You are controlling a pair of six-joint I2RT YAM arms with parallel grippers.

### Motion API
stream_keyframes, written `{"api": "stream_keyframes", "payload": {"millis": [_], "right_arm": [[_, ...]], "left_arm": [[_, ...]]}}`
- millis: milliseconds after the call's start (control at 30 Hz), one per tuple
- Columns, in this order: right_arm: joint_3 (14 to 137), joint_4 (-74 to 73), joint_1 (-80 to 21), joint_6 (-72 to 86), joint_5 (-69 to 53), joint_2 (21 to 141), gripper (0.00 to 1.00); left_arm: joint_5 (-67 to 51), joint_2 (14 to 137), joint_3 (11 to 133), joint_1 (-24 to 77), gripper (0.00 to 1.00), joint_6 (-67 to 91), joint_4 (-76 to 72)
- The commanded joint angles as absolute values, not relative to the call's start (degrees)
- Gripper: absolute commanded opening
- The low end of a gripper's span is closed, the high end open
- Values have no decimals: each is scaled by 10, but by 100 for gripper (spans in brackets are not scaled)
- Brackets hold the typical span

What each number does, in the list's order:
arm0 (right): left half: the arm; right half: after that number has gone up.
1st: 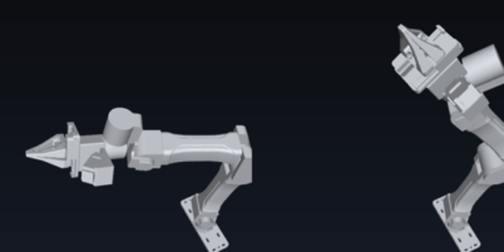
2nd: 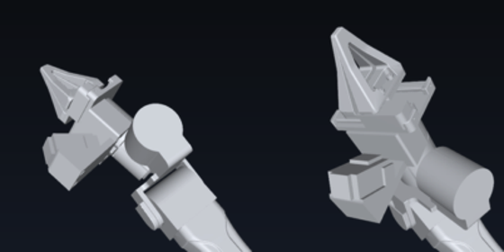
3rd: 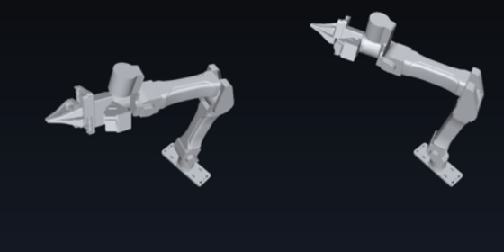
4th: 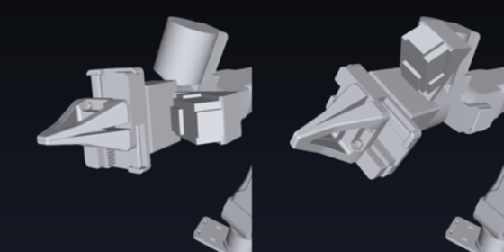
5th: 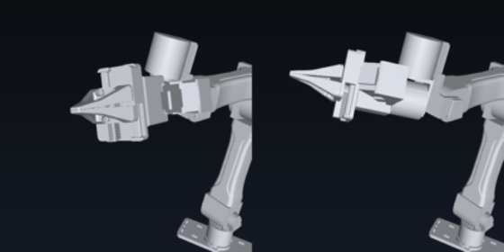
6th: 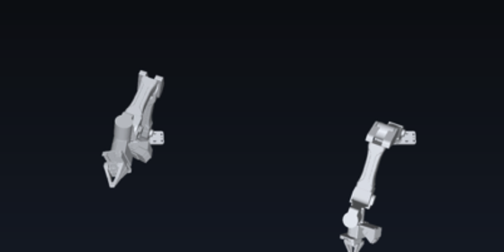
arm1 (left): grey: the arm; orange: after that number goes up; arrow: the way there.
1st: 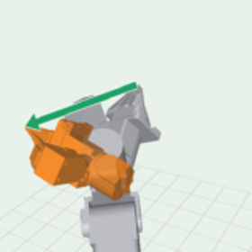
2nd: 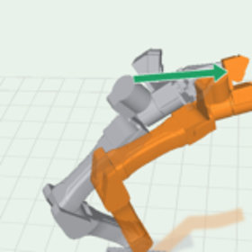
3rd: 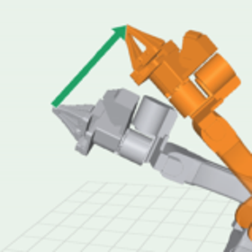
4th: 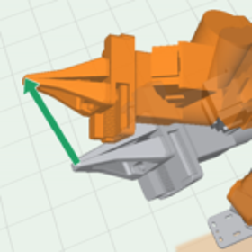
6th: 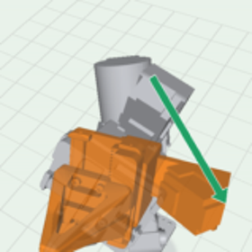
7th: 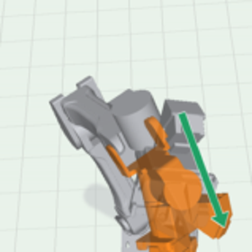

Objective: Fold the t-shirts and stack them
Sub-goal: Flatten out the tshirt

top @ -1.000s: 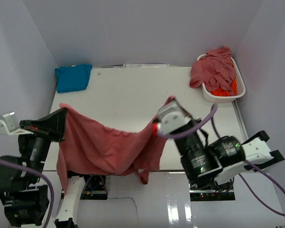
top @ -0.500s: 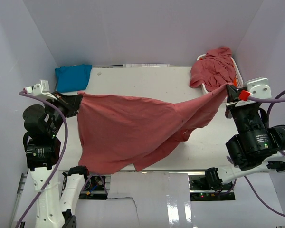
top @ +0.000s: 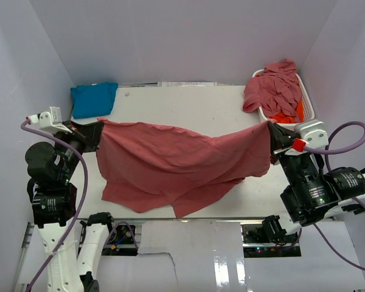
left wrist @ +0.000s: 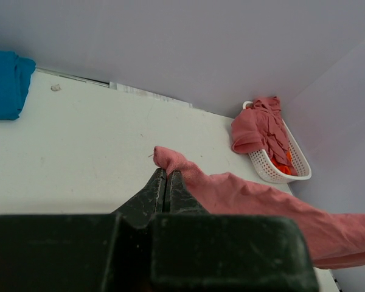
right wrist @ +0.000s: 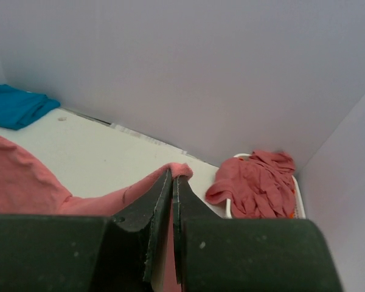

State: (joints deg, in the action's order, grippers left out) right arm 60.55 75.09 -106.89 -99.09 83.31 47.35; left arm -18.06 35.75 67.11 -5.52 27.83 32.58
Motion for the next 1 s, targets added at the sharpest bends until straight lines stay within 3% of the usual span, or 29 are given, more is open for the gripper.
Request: {"api": "stream_keyframes", "payload": {"millis": [0,167,300,433,767,900,967], "right_arm": [[632,844,-1108,-966,805,465,8],[619,841,-1213,-955,798,469,8],[625,833,-1221,-945,793,417,8],[645,830,-1202,-978,795,438,8],[756,838,-872,-1044,808,619,8],[773,833,-655,-1059,848,703,8],[768,835,-616,-1057,862,746,8]], "left_arm": [[-183,349,665,-58,0,266,321],[-183,345,658,-58,0,265,321],[-184,345,661,-58,0,260,322],[-182,345,657,-58,0,259,323],[-179,344,657,-58,0,254,324],[-176,337,657,-58,0,246,330],[-171,335,657,-58,0,240,337]]}}
